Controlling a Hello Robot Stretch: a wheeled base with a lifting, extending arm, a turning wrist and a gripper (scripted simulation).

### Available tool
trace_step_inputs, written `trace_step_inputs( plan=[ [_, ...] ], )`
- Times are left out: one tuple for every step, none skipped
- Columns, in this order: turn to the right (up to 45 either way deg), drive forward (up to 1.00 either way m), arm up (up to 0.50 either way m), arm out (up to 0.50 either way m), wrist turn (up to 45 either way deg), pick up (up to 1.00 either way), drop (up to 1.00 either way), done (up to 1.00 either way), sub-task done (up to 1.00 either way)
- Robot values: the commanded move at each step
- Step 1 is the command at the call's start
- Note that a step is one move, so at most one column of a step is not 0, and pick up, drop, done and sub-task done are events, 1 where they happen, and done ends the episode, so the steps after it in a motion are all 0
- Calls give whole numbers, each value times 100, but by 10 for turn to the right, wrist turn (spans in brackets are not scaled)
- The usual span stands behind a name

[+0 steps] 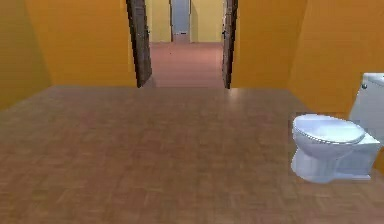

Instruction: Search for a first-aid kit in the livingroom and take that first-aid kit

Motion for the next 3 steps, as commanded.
trace_step_inputs(
  plan=[
    [0,100,0,0,0,0,0,0,0],
    [0,100,0,0,0,0,0,0,0],
    [0,100,0,0,0,0,0,0,0]
  ],
)
